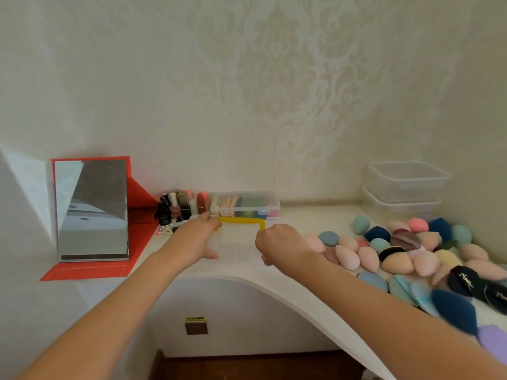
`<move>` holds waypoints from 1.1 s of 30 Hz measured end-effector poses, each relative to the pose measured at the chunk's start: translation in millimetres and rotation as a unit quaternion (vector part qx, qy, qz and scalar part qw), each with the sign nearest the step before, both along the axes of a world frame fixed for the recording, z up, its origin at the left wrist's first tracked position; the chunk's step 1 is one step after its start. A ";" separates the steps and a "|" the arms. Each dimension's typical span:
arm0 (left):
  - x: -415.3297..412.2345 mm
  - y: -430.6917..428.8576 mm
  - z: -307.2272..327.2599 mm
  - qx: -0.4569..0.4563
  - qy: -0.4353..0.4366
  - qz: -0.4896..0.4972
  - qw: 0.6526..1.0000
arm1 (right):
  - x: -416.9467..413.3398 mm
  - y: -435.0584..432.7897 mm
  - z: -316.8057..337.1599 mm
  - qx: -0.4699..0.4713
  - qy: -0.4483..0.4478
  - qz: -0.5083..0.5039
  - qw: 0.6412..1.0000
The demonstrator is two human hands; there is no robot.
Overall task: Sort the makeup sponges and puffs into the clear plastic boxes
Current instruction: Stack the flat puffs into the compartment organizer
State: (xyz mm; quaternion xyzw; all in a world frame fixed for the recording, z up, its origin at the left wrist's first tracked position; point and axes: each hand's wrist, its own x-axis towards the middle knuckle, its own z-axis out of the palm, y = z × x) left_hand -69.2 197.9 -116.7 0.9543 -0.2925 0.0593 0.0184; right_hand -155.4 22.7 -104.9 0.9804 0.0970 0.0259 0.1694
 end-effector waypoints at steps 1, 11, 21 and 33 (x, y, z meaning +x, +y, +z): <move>0.3 -2.7 -1.0 0.039 -0.021 0.007 0.999 | -0.5 -1.8 -2.3 -0.008 -0.002 0.014 1.000; -5.5 -4.5 11.9 0.099 -0.031 -0.029 0.994 | 6.5 -19.2 -6.2 0.004 -0.029 0.063 0.998; 8.9 4.8 15.1 0.010 0.050 -0.044 0.998 | 5.7 -53.0 -46.0 0.268 -0.205 0.130 0.933; 32.9 -1.9 55.3 -0.145 0.097 -0.058 0.983 | -7.2 -61.1 -75.4 0.327 -0.296 0.069 0.895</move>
